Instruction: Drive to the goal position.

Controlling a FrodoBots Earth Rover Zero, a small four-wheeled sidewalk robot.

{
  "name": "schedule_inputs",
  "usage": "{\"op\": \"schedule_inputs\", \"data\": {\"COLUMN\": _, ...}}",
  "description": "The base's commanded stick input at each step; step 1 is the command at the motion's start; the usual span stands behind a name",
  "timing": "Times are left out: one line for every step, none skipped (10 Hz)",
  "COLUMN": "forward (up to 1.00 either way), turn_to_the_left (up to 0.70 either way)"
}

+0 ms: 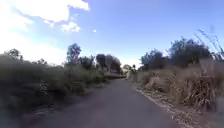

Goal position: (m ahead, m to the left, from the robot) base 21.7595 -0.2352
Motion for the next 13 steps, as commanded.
{"op": "schedule_inputs", "data": {"forward": 0.85, "turn_to_the_left": 0.0}}
{"op": "schedule_inputs", "data": {"forward": 0.85, "turn_to_the_left": 0.0}}
{"op": "schedule_inputs", "data": {"forward": 0.85, "turn_to_the_left": 0.0}}
{"op": "schedule_inputs", "data": {"forward": 0.85, "turn_to_the_left": 0.0}}
{"op": "schedule_inputs", "data": {"forward": 0.85, "turn_to_the_left": -0.06}}
{"op": "schedule_inputs", "data": {"forward": 0.85, "turn_to_the_left": -0.21}}
{"op": "schedule_inputs", "data": {"forward": 0.85, "turn_to_the_left": -0.32}}
{"op": "schedule_inputs", "data": {"forward": 0.85, "turn_to_the_left": -0.2}}
{"op": "schedule_inputs", "data": {"forward": 0.85, "turn_to_the_left": -0.08}}
{"op": "schedule_inputs", "data": {"forward": 0.85, "turn_to_the_left": 0.0}}
{"op": "schedule_inputs", "data": {"forward": 0.85, "turn_to_the_left": 0.0}}
{"op": "schedule_inputs", "data": {"forward": 0.85, "turn_to_the_left": 0.0}}
{"op": "schedule_inputs", "data": {"forward": 0.85, "turn_to_the_left": 0.0}}
